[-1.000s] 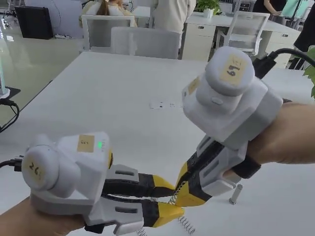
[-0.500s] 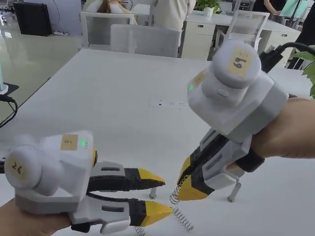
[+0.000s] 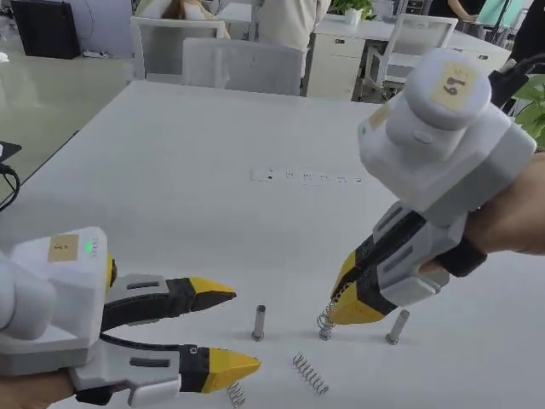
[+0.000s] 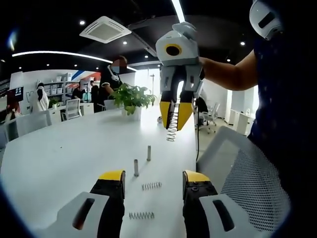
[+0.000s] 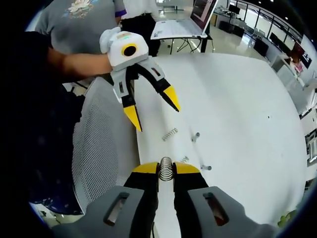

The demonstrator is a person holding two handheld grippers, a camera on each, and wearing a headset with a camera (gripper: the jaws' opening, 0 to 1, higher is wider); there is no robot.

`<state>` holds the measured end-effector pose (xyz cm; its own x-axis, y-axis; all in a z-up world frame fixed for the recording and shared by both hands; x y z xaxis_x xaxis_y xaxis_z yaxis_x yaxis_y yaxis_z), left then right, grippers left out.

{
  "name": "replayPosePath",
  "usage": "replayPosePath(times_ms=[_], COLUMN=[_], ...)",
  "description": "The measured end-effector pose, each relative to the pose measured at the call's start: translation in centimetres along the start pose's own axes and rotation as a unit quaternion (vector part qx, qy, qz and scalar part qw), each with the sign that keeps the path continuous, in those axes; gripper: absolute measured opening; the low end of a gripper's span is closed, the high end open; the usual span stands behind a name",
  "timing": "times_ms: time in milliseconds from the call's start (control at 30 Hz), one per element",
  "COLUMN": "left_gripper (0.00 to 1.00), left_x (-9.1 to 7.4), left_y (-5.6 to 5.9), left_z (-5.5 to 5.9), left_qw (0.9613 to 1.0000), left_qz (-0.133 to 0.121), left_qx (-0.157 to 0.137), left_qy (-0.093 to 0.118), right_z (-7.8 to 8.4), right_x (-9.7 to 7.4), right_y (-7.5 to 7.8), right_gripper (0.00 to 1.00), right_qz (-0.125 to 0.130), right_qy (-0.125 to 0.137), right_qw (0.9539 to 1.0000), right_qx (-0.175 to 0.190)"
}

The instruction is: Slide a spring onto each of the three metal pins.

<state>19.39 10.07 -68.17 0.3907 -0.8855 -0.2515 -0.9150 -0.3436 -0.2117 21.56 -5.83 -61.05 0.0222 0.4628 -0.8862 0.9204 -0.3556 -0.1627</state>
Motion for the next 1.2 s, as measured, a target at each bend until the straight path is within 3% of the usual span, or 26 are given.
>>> replayPosePath(times_ms=[433, 767, 1200], left_gripper=[0.52, 0.57, 0.61], left_x=[-0.7, -1.2, -1.2], left_y=[-0.4, -0.6, -0.7], left_z=[2.2, 4.3, 5.0], left_qw=[0.9992, 0.9973, 0.9957], left_qz=[-0.031, -0.051, -0.057], left_qx=[-0.01, -0.008, 0.003], left_qy=[-0.025, -0.052, -0.073], right_z=[1.4, 2.9, 5.5], right_x=[-0.8, -1.1, -1.4], right_y=[2.1, 5.2, 9.2], right_gripper=[0.08, 0.08, 0.08], right_qz=[0.029, 0.069, 0.101], right_qy=[-0.001, -0.018, -0.043], right_qw=[0.9993, 0.9963, 0.9899], right_qx=[0.026, 0.048, 0.089])
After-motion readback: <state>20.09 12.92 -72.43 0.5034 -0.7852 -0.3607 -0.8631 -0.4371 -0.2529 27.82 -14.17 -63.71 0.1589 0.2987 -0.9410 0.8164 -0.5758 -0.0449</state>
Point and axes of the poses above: the centre of the closed fingertips' face, and the gripper's own axes: x roughly forward along the fingers, y roughly to its right, z roughly out of its underside, the point moved 7 cm from there along -x, roughly backward along the fingers, and after that the axes turned 15 degrees about x, right-handed, at the moved point
